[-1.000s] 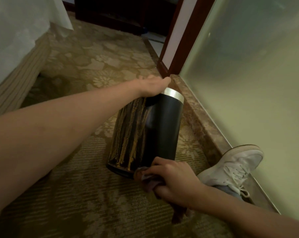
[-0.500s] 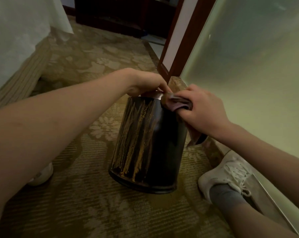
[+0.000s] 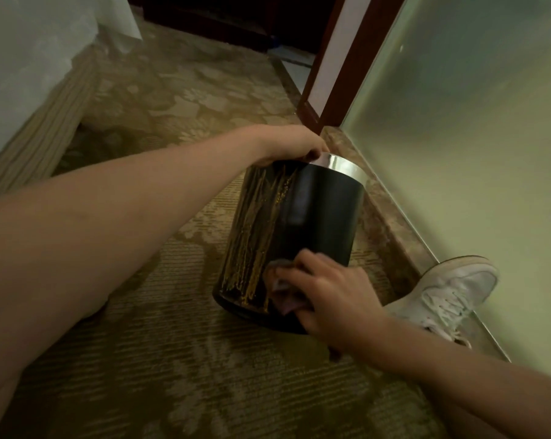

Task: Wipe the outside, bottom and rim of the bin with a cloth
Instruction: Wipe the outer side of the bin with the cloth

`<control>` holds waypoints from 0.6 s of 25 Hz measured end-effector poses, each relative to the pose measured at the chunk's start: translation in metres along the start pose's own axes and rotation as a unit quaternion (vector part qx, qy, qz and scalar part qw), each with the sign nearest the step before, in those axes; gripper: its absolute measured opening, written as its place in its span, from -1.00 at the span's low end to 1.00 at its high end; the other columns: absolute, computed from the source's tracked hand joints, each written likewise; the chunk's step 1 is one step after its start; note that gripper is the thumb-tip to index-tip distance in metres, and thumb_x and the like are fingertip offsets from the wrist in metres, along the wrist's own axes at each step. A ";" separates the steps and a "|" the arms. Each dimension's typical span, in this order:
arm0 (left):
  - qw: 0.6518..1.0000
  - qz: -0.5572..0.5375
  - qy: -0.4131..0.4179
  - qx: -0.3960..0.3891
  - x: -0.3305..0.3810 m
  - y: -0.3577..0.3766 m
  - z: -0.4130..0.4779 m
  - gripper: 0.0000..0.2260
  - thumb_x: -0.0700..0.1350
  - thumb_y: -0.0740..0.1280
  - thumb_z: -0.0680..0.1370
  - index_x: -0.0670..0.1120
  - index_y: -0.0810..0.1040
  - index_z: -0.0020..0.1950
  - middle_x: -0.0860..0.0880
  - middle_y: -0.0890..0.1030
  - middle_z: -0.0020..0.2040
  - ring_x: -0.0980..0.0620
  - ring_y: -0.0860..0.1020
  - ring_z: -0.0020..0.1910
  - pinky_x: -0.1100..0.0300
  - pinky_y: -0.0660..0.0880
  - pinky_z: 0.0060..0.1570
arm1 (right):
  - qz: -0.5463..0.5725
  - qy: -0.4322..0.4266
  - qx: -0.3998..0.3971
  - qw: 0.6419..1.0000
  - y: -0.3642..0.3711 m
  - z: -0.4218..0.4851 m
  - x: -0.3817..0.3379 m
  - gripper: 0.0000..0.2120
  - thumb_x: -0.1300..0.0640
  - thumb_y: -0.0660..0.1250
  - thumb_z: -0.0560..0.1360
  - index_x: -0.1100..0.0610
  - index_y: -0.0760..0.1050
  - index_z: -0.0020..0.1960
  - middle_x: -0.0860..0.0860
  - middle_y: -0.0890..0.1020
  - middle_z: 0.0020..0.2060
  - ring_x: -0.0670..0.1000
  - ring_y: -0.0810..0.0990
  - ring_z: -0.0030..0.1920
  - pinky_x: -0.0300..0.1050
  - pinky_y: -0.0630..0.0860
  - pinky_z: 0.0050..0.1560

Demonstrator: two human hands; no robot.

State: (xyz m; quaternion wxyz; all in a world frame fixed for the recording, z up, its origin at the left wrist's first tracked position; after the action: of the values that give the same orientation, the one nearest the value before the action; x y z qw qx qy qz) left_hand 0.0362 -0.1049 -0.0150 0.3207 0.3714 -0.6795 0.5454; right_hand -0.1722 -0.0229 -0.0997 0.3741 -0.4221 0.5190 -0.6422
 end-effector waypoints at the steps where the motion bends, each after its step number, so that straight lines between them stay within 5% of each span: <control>1: 1.000 0.007 0.012 0.009 0.001 0.001 -0.002 -0.74 -0.14 0.17 0.60 -0.08 0.56 0.23 -0.02 0.58 0.09 0.04 0.56 0.04 0.17 0.49 0.00 | 0.003 -0.008 -0.013 1.000 0.008 -0.010 -0.006 -0.57 -0.13 0.41 0.34 -0.09 0.55 0.20 -0.11 0.52 -0.02 -0.07 0.56 -0.11 -0.25 0.27 -0.40; 6: 0.992 0.096 0.072 0.031 0.002 0.005 0.002 -0.77 -0.04 0.19 0.63 -0.03 0.55 0.21 0.09 0.52 -0.03 0.20 0.48 -0.04 0.31 0.35 -0.12 | 0.129 0.034 -0.088 0.987 0.010 -0.030 -0.009 -0.68 -0.16 0.25 0.43 -0.16 0.54 0.15 -0.17 0.52 -0.06 -0.12 0.56 -0.10 -0.17 0.45 -0.31; 7: 0.992 0.099 0.076 0.027 0.002 0.006 0.004 -0.79 -0.01 0.20 0.62 -0.01 0.57 0.16 0.11 0.52 -0.06 0.17 0.49 -0.02 0.28 0.35 -0.12 | 0.217 0.059 -0.142 0.964 0.006 -0.029 -0.003 -0.69 -0.14 0.27 0.44 -0.11 0.57 0.14 -0.14 0.56 -0.05 -0.11 0.58 -0.07 -0.06 0.54 -0.20; 9: 0.991 0.102 0.076 0.027 0.002 0.005 0.007 -0.78 0.02 0.23 0.60 0.00 0.59 0.15 0.12 0.54 -0.07 0.16 0.50 -0.01 0.27 0.35 -0.11 | 0.458 0.117 -0.233 0.850 -0.006 -0.023 0.015 -0.72 -0.03 0.37 0.42 0.06 0.64 0.07 0.01 0.66 -0.04 -0.03 0.61 -0.03 0.10 0.55 0.06; 11: 0.996 0.073 0.047 0.018 0.004 0.003 0.008 -0.78 -0.01 0.24 0.60 -0.06 0.60 0.13 0.06 0.56 -0.07 0.13 0.51 -0.07 0.24 0.39 -0.10 | 0.559 0.171 -0.209 0.784 -0.024 -0.006 0.043 -0.85 0.10 0.42 0.42 0.16 0.64 -0.07 0.18 0.66 -0.04 0.07 0.62 -0.03 0.14 0.50 0.13; 13: 1.000 -0.001 -0.006 -0.013 0.010 0.005 0.002 -0.77 -0.04 0.17 0.61 -0.11 0.58 -0.03 -0.04 0.56 -0.15 0.06 0.52 -0.19 0.19 0.45 -0.15 | 0.525 0.188 -0.061 0.828 -0.051 0.015 0.062 -0.94 0.13 0.43 0.41 0.13 0.63 -0.17 0.17 0.66 -0.18 0.00 0.60 -0.14 0.03 0.50 -0.03; 15: 0.996 -0.084 -0.019 -0.021 0.016 0.009 0.001 -0.69 -0.07 0.07 0.62 -0.10 0.55 -0.15 -0.05 0.57 -0.24 0.08 0.53 -0.30 0.23 0.49 -0.27 | 0.315 0.156 0.083 0.933 -0.071 0.033 0.076 -0.81 -0.03 0.36 0.41 0.03 0.64 -0.07 0.00 0.62 -0.25 -0.05 0.55 -0.23 -0.09 0.43 -0.24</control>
State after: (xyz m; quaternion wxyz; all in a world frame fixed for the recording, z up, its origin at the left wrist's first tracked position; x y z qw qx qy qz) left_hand 0.0201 -0.1075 -0.0062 0.3604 0.4304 -0.6634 0.4948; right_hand -0.1724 -0.0910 -0.0148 0.5048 -0.0988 0.6221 -0.5903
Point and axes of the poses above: each hand's wrist, its own z-axis towards the middle knuckle, its own y-axis out of the palm, x = y × z, the point moved 1 cm from there along z, towards the middle knuckle
